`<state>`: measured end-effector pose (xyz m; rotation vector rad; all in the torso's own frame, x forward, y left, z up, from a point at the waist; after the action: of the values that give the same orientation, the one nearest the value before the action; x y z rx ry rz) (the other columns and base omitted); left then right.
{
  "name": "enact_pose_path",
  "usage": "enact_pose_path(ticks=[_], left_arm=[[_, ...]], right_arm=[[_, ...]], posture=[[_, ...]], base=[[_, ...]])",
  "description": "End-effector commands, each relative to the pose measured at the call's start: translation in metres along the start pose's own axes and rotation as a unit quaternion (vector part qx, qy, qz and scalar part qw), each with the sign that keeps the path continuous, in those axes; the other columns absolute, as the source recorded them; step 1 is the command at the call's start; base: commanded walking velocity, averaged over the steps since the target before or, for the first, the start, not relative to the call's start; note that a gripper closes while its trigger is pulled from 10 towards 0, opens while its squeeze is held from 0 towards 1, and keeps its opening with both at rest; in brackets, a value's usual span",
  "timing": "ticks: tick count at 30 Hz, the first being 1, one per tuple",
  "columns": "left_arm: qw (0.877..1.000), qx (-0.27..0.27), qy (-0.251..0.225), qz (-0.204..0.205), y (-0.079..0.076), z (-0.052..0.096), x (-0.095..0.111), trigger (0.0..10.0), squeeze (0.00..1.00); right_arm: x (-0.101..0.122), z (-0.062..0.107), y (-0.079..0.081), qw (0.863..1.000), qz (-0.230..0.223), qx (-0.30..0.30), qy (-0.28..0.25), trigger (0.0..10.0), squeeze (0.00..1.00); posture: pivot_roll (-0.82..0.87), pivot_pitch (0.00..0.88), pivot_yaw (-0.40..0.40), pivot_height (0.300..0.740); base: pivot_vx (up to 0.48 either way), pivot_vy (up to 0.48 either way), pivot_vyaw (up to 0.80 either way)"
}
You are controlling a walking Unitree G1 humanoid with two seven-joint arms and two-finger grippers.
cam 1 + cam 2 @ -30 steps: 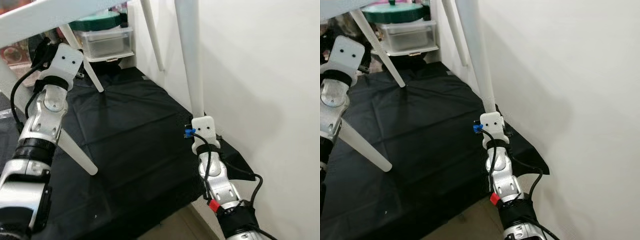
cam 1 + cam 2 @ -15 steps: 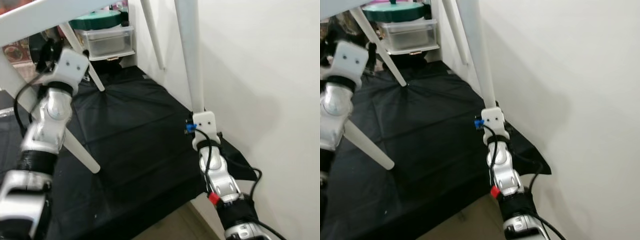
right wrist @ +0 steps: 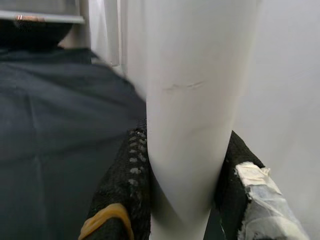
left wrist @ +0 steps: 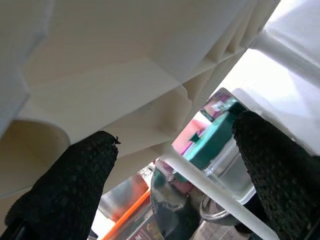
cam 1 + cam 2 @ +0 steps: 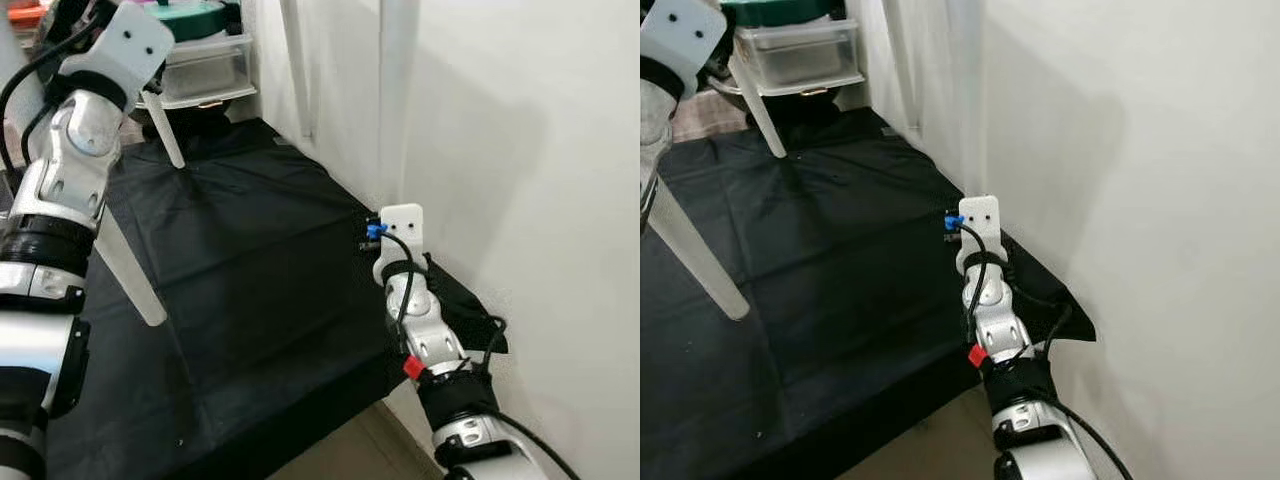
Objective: Building children table
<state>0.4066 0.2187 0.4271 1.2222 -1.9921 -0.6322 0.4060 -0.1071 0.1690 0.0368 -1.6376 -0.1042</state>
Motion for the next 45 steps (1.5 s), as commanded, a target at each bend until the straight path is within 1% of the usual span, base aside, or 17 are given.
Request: enact_pose_path(ticks=[1,3,4,5,6,7,8,9,10,11,12,13,17,26,27,28,45], left_arm=[[0.989,0.14,-0.057,-0.002,0.087,-0.013,0.03,10.0,0.0],[0.993,0.108,-0.046,0.017,0.072,-0.013,0.026,10.0,0.0],[0.996,0.069,-0.026,0.046,0.048,-0.01,0.018,10.0,0.0],[0.996,0.069,-0.026,0.046,0.048,-0.01,0.018,10.0,0.0],[0.997,0.024,-0.007,0.076,0.011,0.004,0.009,10.0,0.0],[0.995,-0.005,0.007,0.096,-0.014,0.016,0.003,10.0,0.0],[0.993,-0.033,0.018,0.114,-0.04,0.033,-0.001,10.0,0.0],[0.993,-0.033,0.018,0.114,-0.04,0.033,-0.001,10.0,0.0],[0.99,-0.057,0.034,0.122,-0.066,0.052,-0.007,10.0,0.0],[0.99,-0.057,0.034,0.122,-0.066,0.052,-0.007,10.0,0.0],[0.978,-0.097,0.085,0.167,-0.112,0.092,-0.017,10.0,0.0],[0.97,-0.117,0.101,0.187,-0.129,0.108,-0.018,10.0,0.0],[0.955,-0.155,0.124,0.221,-0.16,0.142,-0.014,10.0,0.0],[0.948,-0.184,0.13,0.227,-0.17,0.17,-0.009,10.0,0.0],[0.946,-0.181,0.136,0.231,-0.168,0.169,-0.011,10.0,0.0],[0.946,-0.177,0.139,0.234,-0.165,0.167,-0.01,10.0,0.0],[0.934,-0.201,0.142,0.259,-0.173,0.188,0.014,10.0,0.0]], right_arm=[[-0.03,0.007,-0.021,0.998,0.016,-0.038,0.055,0.0,0.0],[-0.023,0.008,-0.016,0.999,0.02,-0.029,0.03,0.0,0.0],[-0.013,0.009,-0.009,0.999,0.031,-0.011,0.001,0.0,0.0],[-0.013,0.009,-0.009,0.999,0.031,-0.011,0.001,0.0,0.0],[-0.005,0.01,-0.004,0.999,0.045,0.004,-0.024,0.0,0.0],[-0.001,0.01,-0.001,0.998,0.054,0.013,-0.038,2.7,0.0],[0.003,0.011,0.005,0.997,0.053,0.033,-0.05,2.7,0.0],[0.003,0.011,0.005,0.997,0.053,0.033,-0.05,2.7,0.0],[0.005,0.012,0.009,0.996,0.059,0.047,-0.055,10.0,0.0],[0.005,0.012,0.009,0.996,0.059,0.047,-0.055,10.0,0.0],[0.007,0.014,0.013,0.996,0.044,0.063,-0.054,10.0,0.0],[0.007,0.013,0.013,0.996,0.045,0.063,-0.051,10.0,0.0],[0.008,0.012,0.014,0.996,0.027,0.068,-0.046,10.0,0.0],[0.003,0.005,0.005,0.998,-0.004,0.054,-0.011,10.0,0.0],[0.001,0.004,0.005,0.998,0.004,0.055,-0.005,10.0,0.28],[-0.005,0.003,0.003,0.998,0.015,0.053,0.008,10.0,0.0],[-0.032,-0.002,0.008,0.993,-0.077,0.046,0.074,10.0,0.0]], posture=[[0.13,0.016,-0.024,0.74],[0.13,0.015,-0.017,0.74],[0.13,0.015,-0.018,0.74],[0.13,0.015,-0.018,0.74],[0.13,0.019,-0.019,0.74],[0.12,0.021,-0.019,0.74],[0.11,0.017,-0.017,0.74],[0.11,0.017,-0.017,0.74],[0.11,0.02,-0.021,0.74],[0.11,0.02,-0.021,0.74],[0.1,0.022,-0.019,0.74],[0.1,0.023,-0.024,0.74],[0.1,0.024,-0.024,0.74],[0.09,0.027,-0.029,0.74],[0.1,0.025,-0.031,0.74],[0.1,0.027,-0.026,0.74],[0.11,0.015,-0.031,0.74]], base=[[0.0,0.0,0.0],[0.0,0.0,0.0],[0.0,0.0,0.0],[0.0,0.0,0.0],[0.0,0.0,0.0],[0.0,0.0,0.0],[0.0,0.0,0.0],[0.0,0.0,0.0],[0.0,0.0,0.0],[0.0,0.0,0.0],[0.0,0.0,0.0],[0.0,0.0,0.0],[0.0,0.0,0.0],[0.0,0.0,0.0],[0.0,0.0,0.0],[0.0,0.0,0.0],[0.0,0.0,0.0]])
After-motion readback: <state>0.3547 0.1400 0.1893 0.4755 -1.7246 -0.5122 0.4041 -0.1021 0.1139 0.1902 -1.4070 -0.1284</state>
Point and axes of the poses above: a point about 5 cm out from each wrist's last joint towards the gripper, its own z axis pointing back from the gripper into the wrist, its own x axis along the axis of the wrist's last joint, y = z × x, the point moved 4 cm from there along -z, pointing out of the wrist towards the gripper, and after that the axes turned 12 degrees about -z, right-handed, at the moved point
